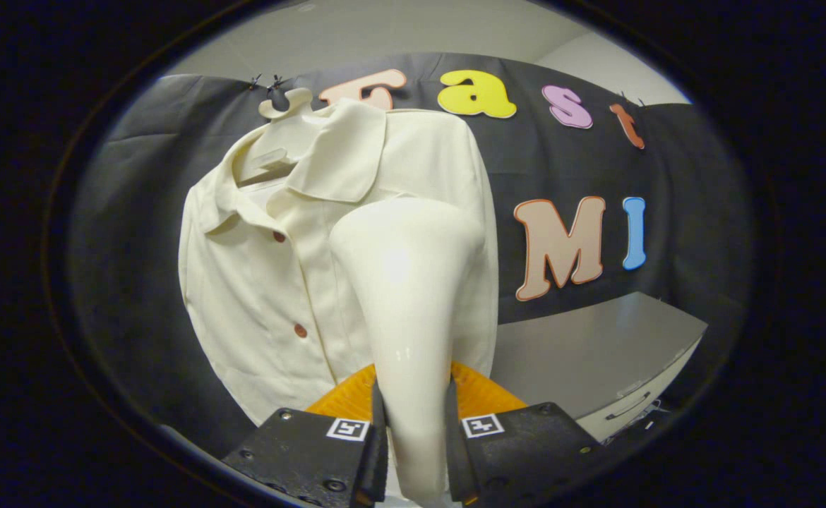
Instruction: Iron the clothes twice with a garment steamer, once on the left side and once on the right side.
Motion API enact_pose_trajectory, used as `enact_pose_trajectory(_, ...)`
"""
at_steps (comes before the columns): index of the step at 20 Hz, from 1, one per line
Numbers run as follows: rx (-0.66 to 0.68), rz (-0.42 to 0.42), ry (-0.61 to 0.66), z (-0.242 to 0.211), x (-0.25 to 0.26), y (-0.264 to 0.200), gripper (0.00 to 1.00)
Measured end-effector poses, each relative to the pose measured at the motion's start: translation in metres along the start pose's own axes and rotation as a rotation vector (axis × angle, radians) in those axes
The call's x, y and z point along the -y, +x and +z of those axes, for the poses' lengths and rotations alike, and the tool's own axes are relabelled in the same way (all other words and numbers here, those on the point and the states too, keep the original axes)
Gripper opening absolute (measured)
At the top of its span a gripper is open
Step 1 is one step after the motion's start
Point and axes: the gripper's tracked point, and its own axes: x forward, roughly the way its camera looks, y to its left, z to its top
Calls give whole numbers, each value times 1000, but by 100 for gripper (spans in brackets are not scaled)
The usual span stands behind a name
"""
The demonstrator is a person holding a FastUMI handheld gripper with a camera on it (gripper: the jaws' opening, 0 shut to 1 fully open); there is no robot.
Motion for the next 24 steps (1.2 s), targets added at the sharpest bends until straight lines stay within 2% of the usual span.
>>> enact_pose_trajectory(24, -356, -47, -79, -200, 40, 23, 34)
